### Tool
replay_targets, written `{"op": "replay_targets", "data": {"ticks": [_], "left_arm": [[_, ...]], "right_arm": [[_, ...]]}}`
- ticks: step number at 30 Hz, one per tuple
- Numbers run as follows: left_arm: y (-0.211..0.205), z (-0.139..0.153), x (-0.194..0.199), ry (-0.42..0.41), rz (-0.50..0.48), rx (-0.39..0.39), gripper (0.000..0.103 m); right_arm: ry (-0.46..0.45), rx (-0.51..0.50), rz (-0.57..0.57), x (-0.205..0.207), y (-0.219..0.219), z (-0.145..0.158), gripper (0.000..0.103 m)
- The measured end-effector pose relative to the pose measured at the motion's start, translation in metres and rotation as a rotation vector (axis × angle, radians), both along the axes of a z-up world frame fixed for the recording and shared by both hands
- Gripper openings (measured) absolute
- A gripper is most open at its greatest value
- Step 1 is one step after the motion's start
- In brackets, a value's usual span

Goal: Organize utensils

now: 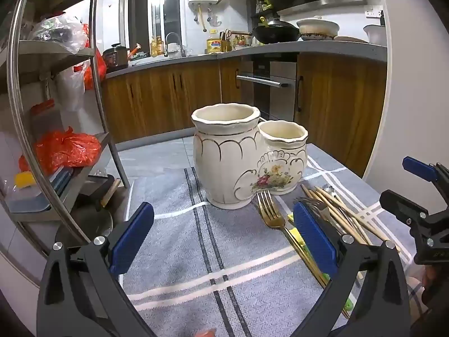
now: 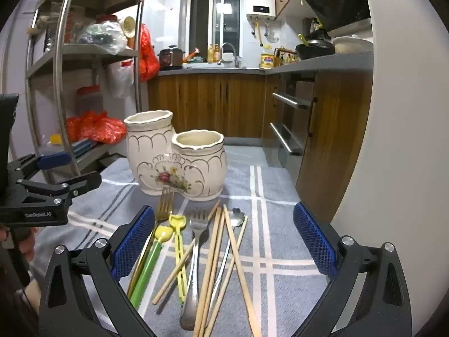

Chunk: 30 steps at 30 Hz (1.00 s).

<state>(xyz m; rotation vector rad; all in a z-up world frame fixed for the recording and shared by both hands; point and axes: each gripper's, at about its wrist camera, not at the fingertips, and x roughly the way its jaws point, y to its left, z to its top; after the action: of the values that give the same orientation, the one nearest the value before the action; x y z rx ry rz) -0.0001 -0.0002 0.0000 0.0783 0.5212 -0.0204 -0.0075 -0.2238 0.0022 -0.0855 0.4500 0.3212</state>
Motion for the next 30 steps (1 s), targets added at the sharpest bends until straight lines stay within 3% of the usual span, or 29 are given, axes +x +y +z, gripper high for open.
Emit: {"op": "replay_targets", "data": {"ticks": [30], "left_arm": [[-0.0019, 0.0056, 0.0011, -0.005, -0.01, 0.0, 0.098]], "right_arm": [[-0.007, -0.004, 0.009, 0.0019, 0.0043, 0.0022, 0.098]]}}
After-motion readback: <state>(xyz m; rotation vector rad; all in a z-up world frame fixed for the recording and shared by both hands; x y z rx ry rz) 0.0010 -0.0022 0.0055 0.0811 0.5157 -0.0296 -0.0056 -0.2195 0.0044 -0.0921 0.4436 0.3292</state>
